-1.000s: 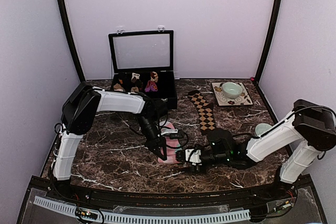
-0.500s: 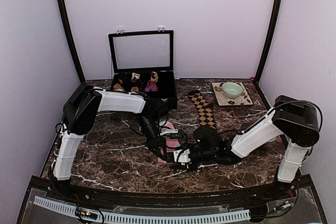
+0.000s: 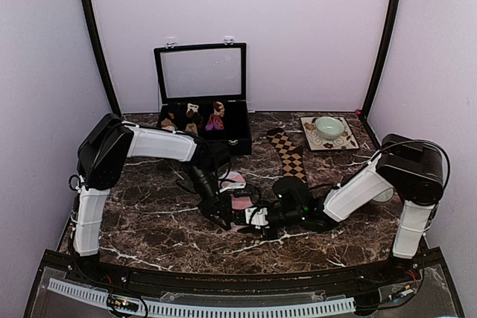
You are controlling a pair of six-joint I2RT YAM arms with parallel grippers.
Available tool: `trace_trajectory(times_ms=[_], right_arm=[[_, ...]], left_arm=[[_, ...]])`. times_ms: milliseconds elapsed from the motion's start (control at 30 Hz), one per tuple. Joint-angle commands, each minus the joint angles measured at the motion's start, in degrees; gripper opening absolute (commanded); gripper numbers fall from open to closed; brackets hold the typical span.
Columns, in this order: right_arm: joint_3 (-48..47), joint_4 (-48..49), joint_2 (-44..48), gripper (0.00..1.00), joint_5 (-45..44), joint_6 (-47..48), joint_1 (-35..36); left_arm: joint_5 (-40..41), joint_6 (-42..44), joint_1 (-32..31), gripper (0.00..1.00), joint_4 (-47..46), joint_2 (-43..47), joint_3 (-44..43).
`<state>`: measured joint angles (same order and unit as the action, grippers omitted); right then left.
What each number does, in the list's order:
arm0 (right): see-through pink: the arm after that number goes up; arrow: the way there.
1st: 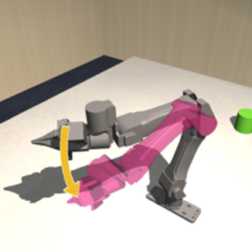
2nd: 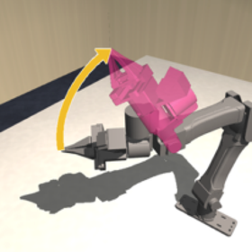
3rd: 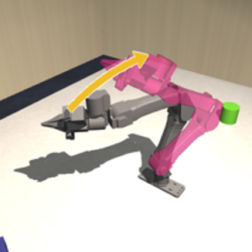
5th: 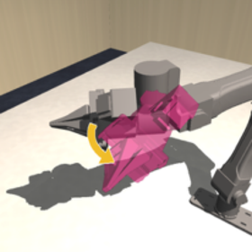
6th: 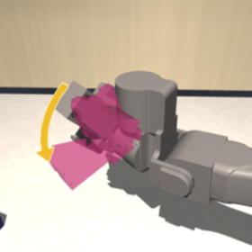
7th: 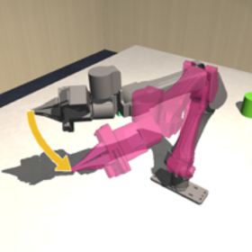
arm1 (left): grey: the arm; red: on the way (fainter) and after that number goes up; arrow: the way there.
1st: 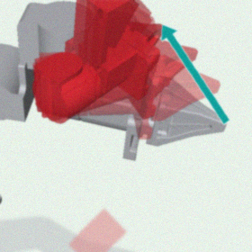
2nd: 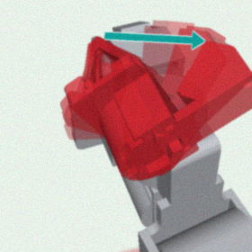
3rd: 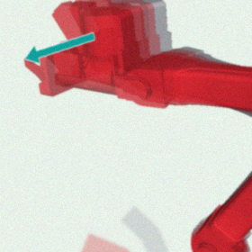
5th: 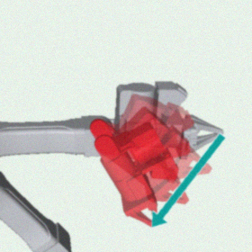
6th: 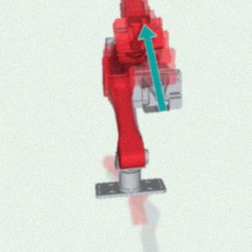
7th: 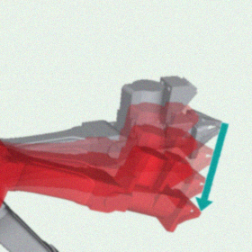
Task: Roll the socks
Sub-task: Roll the sock at the center of the board.
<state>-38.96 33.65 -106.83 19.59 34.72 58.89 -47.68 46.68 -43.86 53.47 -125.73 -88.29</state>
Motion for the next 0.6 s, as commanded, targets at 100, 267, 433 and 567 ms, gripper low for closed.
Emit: trace_trajectory(times_ms=[100,267,433,567], right_arm=[[0.68,-13.63,-4.92,0.1,1.1,-6.49,-3.09],[-0.01,-14.92,-5.52,0.05,4.48,-10.74,-4.75],[-1.33,-15.09,-6.26,0.01,10.74,-20.08,-6.87],[-3.39,-17.03,-8.21,0.0,14.04,-27.52,-8.41]], left_arm=[[12.85,0.31,4.21,0.5,-2.94,7.41,6.0],[14.18,-0.06,4.35,0.67,-9.11,15.41,11.7],[12.78,-0.16,4.1,0.65,-14.74,21.21,18.17],[12.76,-0.23,1.88,0.63,-18.7,24.39,22.23]])
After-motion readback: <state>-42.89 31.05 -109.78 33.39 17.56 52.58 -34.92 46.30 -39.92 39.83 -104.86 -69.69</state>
